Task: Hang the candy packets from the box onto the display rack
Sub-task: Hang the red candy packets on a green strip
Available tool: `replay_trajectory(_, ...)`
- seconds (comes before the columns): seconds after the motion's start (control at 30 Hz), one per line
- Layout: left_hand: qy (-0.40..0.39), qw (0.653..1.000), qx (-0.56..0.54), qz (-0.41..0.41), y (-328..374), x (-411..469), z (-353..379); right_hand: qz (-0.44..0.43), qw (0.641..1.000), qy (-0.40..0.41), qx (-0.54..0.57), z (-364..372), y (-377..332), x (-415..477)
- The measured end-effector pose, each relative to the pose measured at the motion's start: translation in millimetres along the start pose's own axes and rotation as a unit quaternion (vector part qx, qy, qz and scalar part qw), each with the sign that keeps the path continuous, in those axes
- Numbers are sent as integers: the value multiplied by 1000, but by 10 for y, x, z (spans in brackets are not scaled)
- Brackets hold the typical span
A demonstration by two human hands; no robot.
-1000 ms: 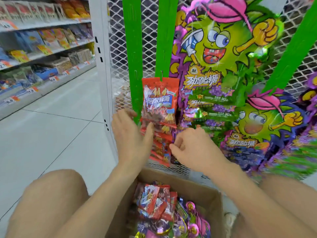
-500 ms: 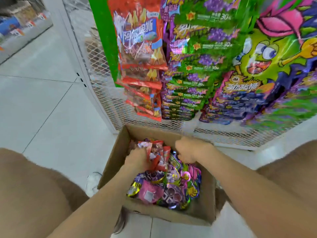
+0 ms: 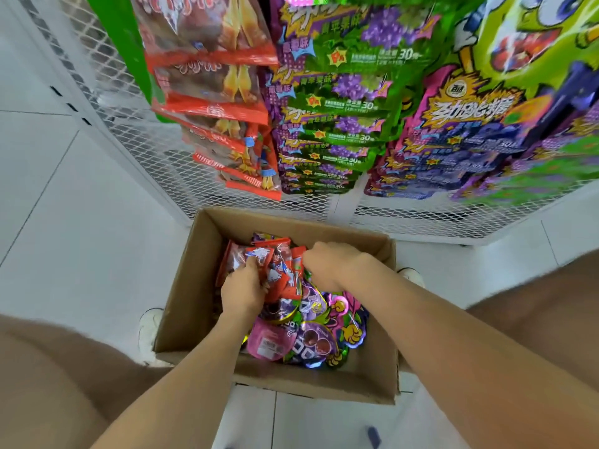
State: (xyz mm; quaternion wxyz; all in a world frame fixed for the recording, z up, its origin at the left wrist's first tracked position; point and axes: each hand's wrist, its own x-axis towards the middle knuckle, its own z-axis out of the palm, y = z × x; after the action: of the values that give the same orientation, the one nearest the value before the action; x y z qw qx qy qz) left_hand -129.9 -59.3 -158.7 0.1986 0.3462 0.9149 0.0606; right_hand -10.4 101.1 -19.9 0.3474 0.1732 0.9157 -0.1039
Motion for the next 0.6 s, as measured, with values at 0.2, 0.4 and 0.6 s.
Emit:
replay_trajectory(0.2, -84, 995, -54, 27, 104, -122, -237, -8, 1000, 19, 4, -126, -119, -176)
replay_trajectory(0.4, -77, 984, -158, 21, 162, -244, -483, -15, 1000, 25, 10, -241, -181, -505)
replay_trajectory(0.6, -86, 996, -16, 10, -120, -172, -323, 1, 998, 55, 40, -182, -12, -624)
